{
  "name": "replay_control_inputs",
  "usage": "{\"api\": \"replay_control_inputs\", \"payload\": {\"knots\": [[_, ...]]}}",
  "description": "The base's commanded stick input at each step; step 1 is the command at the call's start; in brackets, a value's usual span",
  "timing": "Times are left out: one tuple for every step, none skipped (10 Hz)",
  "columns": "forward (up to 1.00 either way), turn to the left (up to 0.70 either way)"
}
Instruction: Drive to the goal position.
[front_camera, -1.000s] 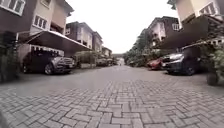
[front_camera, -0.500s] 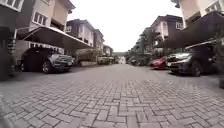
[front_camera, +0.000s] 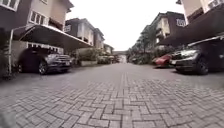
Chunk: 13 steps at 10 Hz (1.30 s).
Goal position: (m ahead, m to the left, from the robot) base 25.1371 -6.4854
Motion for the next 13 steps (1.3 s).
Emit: {"api": "replay_control_inputs", "payload": {"knots": [[0.70,-0.34],[0.70,-0.35],[0.70,0.00],[0.70,0.00],[0.70,0.00],[0.70,0.00],[0.70,0.00],[0.70,0.00],[0.70,0.00],[0.70,0.00],[0.70,0.00],[0.70,0.00],[0.70,0.00]]}}
